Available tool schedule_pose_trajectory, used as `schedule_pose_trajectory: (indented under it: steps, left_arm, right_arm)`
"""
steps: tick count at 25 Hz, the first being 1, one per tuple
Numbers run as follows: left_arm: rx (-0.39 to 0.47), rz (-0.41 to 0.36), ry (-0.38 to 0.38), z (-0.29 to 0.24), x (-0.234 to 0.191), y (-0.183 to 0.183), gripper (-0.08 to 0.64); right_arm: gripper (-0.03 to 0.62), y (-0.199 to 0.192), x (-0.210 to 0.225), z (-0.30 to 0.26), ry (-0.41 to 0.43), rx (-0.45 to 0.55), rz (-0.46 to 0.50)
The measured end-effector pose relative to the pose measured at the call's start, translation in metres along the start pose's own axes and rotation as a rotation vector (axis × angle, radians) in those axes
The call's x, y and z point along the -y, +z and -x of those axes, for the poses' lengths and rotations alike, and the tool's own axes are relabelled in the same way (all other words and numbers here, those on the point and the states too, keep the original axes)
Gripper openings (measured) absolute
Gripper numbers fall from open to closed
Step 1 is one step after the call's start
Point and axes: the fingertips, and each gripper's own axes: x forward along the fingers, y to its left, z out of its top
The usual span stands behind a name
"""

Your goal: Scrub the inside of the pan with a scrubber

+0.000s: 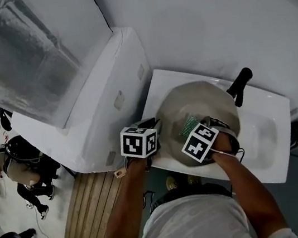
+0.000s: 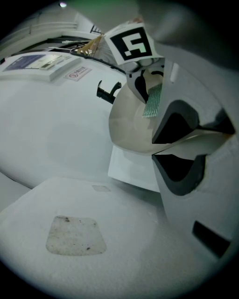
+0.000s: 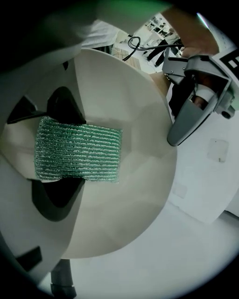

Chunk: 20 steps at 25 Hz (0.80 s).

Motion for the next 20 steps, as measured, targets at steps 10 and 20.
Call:
schedule_pose_trajectory:
  steps: [10, 20]
  left_arm:
    - [0.014, -0.009, 0.018, 0.003, 0.0, 0.002, 0.089]
    - [0.159, -0.04, 0.049, 0.042, 0.009, 0.032, 0.156]
  right_arm:
    - [0.351, -0.024, 0.016, 0.02, -0.037, -0.016, 0.011]
    - [0.351, 0.005, 0.031, 0.085, 0.034, 0.363, -0.242]
